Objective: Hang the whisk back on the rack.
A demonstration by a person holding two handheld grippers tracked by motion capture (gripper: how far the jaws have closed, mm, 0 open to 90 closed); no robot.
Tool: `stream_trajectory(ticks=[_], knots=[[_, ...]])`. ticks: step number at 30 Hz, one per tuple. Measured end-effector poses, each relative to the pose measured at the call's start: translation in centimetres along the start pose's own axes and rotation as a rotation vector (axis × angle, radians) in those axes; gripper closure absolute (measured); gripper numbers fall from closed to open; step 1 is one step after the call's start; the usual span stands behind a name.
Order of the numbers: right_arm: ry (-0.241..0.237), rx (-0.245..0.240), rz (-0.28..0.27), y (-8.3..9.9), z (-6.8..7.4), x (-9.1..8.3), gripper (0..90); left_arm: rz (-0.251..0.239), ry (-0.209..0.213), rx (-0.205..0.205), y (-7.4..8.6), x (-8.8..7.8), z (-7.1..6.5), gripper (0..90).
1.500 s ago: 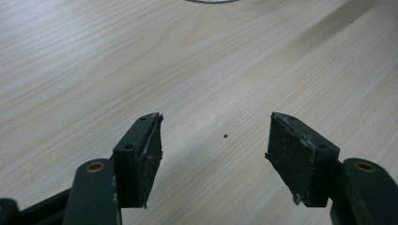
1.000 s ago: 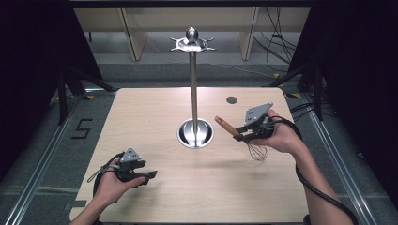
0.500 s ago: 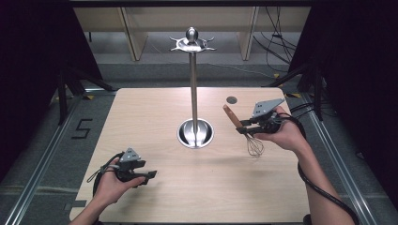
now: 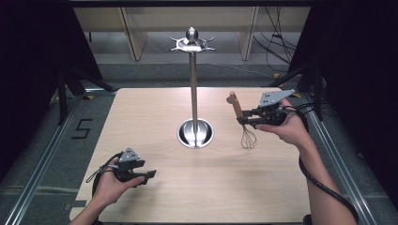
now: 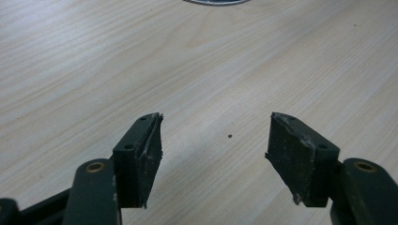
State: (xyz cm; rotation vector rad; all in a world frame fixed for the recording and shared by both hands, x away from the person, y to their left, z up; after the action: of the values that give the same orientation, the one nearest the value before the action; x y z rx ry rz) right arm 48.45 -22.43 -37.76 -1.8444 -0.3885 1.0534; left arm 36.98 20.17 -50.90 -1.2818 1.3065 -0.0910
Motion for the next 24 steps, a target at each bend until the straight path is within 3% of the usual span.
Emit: stream_trajectory(ticks=[8,10,13,14,24], knots=[[0.003,0.024,-0.055,-1.5,-0.2,0.2,69.6,0.003,-0.001,0.005,0.0,-0.1,0.0,34.6],[0.006,0.011,-0.076,-2.0,-0.3,0.4,69.7,0.004,-0.001,0.004,0.0,-0.2,0.0,34.6],[-0.011,0.025,-0.059,-2.5,-0.3,0.2,69.7,-0.004,-0.001,-0.001,0.0,-0.2,-0.1,34.6],[0.000,0.013,-0.085,-2.7,-0.5,0.4,69.7,-0.004,-0.002,-0.002,0.0,-0.2,-0.1,34.6],[-0.008,0.049,-0.113,-3.8,-0.9,0.2,69.7,-0.003,-0.002,0.001,-0.1,-0.3,-0.1,34.6]])
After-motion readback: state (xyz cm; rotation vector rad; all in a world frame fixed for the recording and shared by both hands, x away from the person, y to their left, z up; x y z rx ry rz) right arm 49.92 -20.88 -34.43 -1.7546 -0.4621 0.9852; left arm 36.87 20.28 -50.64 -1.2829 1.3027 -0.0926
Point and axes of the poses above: each handheld gripper's, and its own axes: x roughly forward along the jaws, y roughly out of its underside, z roughly to its left, the point moved 3 cm from there along x, roughly forward along the jaws, and after that the axes turned 13 degrees about y, right-handed, at the moved point
